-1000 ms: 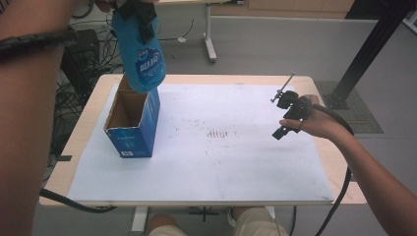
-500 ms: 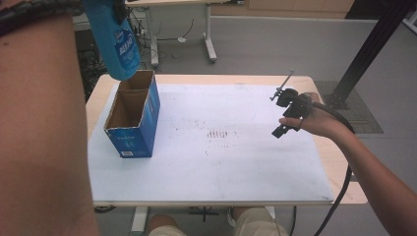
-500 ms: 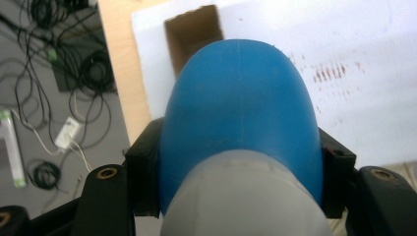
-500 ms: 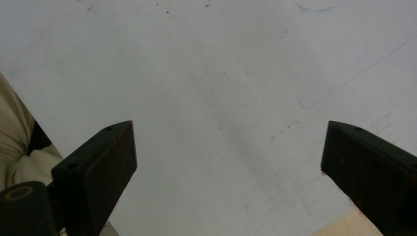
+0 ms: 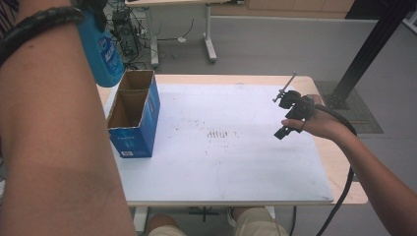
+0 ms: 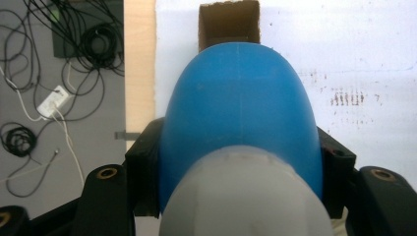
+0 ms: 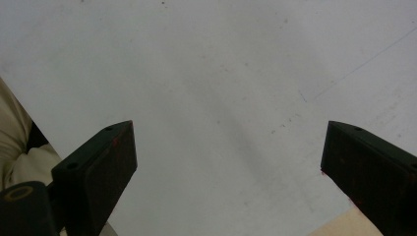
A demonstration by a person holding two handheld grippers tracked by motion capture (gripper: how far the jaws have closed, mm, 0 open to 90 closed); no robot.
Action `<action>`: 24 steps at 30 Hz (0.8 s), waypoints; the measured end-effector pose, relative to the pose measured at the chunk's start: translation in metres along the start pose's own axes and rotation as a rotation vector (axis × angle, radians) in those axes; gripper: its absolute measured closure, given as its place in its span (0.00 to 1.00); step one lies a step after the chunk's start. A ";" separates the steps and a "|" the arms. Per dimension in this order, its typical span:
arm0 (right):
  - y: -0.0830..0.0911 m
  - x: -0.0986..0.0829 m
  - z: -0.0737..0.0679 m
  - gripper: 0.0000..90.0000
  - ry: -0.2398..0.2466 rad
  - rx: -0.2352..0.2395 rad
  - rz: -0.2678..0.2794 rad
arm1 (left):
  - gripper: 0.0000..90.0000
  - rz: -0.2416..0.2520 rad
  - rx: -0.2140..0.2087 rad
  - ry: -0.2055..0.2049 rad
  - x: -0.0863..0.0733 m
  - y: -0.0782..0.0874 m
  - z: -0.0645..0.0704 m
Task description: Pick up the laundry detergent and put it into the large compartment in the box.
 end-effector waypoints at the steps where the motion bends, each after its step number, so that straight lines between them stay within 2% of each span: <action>1: 0.000 0.000 0.000 0.08 0.000 0.002 -0.001 | 0.42 -0.001 -0.001 0.001 0.000 -0.002 0.000; 15: -0.001 -0.002 0.001 0.08 -0.010 0.003 0.007 | 0.42 -0.004 -0.020 0.021 0.001 -0.030 -0.006; 24: -0.002 -0.002 0.000 0.08 -0.014 0.007 0.007 | 0.42 -0.012 -0.040 0.031 -0.003 -0.064 -0.013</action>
Point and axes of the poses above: each handheld gripper's, and its own axes: y roughly backward along the jaws, x roughly out of its top, z roughly to its right, the point moved 9 cm from there along -y, roughly forward along the jaws, and after that the axes turned 1 degree about -x, right-handed, at the moved point
